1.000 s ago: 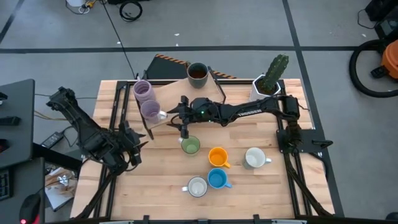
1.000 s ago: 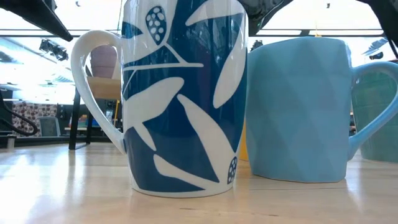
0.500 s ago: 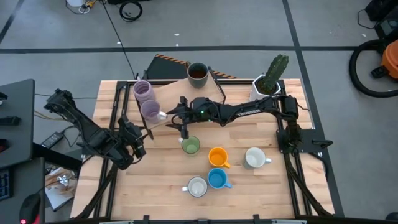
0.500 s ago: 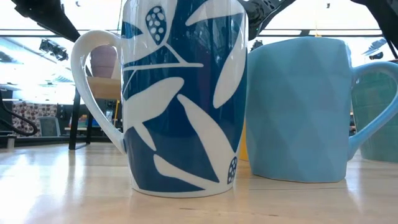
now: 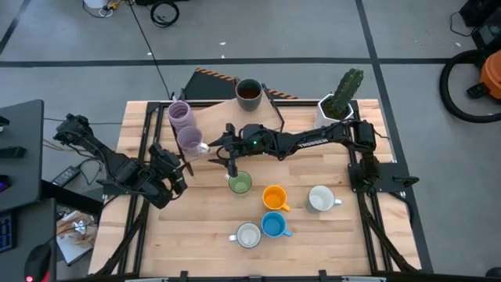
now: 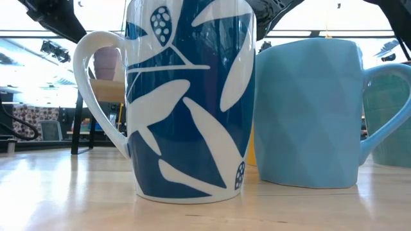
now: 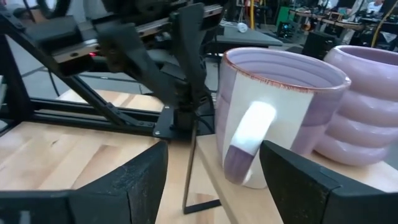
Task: Place coffee mugs
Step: Put the purple mug on the shelf aligned with the other purple mug
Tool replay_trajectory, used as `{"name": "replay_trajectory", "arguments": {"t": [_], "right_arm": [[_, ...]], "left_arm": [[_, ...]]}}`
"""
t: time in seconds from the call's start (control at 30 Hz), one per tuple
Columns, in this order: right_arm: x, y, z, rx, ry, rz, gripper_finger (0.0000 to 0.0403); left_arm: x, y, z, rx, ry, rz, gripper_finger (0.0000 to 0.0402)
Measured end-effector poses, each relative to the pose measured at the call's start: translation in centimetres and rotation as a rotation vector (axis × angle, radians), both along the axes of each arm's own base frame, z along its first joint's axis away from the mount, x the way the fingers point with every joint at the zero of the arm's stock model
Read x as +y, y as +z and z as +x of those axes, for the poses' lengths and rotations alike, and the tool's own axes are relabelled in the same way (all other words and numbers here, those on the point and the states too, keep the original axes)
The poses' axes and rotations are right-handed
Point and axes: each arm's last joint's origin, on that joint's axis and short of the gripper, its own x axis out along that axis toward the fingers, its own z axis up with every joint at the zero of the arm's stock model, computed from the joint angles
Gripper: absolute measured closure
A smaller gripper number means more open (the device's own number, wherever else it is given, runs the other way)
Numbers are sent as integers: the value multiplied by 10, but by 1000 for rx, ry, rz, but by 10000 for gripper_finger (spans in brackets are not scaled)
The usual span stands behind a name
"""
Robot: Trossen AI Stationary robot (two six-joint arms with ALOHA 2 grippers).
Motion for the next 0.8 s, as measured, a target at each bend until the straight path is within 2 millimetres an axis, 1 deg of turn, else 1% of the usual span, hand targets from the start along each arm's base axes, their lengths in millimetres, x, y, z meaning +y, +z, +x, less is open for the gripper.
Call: {"name": "replay_trajectory", "arguments": {"t": [0.5,0.7,0.8], "right_arm": [[12,4,1,-38,63,8,151],[13,2,1,-14,72,7,152],[6,0,-2,25,45,6,154]], "left_arm": [[9,1,4,-24,70,41,260],[10,1,4,-30,79,50,260],[9,1,4,-17,68,31,260]]}}
